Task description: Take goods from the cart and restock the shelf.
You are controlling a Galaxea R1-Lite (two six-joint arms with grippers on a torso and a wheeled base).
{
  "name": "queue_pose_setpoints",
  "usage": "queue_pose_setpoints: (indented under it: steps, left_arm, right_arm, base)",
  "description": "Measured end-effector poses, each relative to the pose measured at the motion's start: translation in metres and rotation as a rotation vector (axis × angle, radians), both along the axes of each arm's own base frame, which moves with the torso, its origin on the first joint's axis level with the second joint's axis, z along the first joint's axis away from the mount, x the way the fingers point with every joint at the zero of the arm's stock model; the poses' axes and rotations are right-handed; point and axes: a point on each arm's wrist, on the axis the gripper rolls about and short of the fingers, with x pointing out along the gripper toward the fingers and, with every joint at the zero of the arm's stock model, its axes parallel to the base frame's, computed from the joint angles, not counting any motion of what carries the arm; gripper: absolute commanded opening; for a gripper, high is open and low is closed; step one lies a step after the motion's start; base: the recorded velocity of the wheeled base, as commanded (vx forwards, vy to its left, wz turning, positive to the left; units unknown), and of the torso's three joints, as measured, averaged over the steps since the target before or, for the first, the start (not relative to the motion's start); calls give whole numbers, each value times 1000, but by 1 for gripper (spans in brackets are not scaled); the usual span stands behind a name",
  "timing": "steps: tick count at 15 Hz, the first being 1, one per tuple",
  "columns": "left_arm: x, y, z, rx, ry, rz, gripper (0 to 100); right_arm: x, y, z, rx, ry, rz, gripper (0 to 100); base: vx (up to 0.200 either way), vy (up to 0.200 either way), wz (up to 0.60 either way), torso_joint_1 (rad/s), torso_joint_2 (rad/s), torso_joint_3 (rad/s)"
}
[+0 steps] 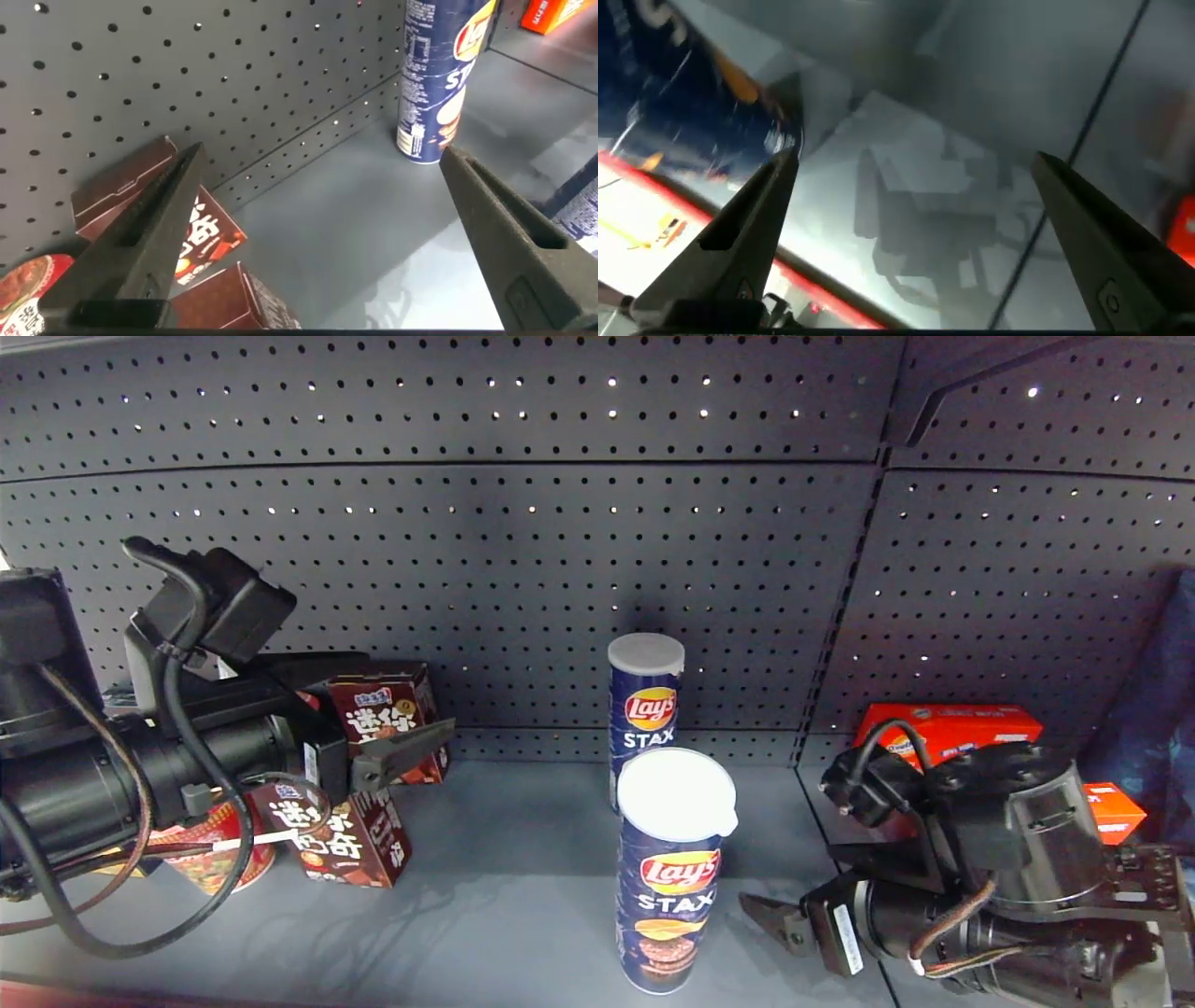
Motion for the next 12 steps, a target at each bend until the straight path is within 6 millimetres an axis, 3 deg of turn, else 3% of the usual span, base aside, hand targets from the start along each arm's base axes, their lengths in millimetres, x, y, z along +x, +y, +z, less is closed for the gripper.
queue_pose_setpoints:
  steps: [6,12]
  left_arm:
    - [2,0,0,1,1,-2,100]
    - [2,-1,-3,4,10,-2,100]
  right_arm:
    - [15,16,-6,-13,9,6,100]
    - [10,27,-11,-13,12,52,100]
  base:
    - [0,0,0,0,0,0]
    - [0,0,0,0,0,0]
